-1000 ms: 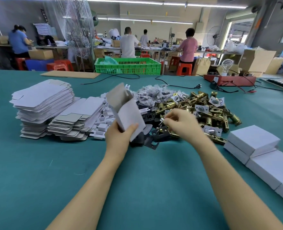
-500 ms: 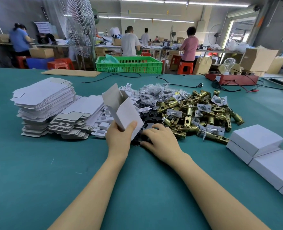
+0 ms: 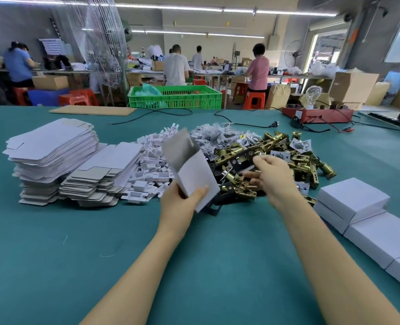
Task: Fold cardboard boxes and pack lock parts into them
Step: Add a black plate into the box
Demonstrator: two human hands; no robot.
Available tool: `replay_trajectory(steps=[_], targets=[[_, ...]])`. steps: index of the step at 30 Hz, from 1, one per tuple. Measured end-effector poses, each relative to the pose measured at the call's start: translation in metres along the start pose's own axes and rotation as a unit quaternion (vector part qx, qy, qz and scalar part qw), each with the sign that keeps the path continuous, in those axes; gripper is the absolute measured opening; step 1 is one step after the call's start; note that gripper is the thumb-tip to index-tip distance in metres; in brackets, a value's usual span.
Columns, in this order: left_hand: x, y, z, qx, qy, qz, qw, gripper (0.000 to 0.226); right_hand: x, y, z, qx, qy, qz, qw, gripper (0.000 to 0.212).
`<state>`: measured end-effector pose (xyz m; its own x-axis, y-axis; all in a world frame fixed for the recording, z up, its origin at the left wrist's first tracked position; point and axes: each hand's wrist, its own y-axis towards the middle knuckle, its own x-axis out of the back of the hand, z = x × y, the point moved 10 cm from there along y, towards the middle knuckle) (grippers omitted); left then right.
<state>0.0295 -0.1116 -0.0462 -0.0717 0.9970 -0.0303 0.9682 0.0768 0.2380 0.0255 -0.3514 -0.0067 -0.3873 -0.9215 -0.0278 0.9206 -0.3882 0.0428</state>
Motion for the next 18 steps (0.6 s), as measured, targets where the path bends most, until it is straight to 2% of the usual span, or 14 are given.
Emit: replay_trajectory(steps=[2, 4, 8, 13, 18], targets=[[-0.023, -0.006, 0.003, 0.006, 0.016, 0.081, 0.997, 0.022, 0.01, -0.001, 0.01, -0.038, 0.089, 0.019, 0.995, 0.007], [-0.041, -0.014, 0.006, 0.01, 0.037, 0.144, 0.989, 0.027, 0.015, -0.004, 0.024, -0.04, 0.154, 0.043, 0.986, 0.004], [-0.062, -0.026, 0.01, 0.009, 0.077, 0.238, 0.968, 0.034, 0.02, -0.013, 0.052, -0.008, 0.193, 0.087, 0.977, 0.027], [-0.066, -0.031, 0.009, 0.006, 0.093, 0.262, 0.961, 0.04, 0.02, -0.024, 0.073, 0.021, 0.116, 0.129, 0.985, 0.029], [-0.057, -0.029, 0.002, -0.013, 0.142, 0.204, 0.969, 0.035, 0.018, -0.031, 0.084, 0.03, 0.086, 0.146, 0.985, 0.031]])
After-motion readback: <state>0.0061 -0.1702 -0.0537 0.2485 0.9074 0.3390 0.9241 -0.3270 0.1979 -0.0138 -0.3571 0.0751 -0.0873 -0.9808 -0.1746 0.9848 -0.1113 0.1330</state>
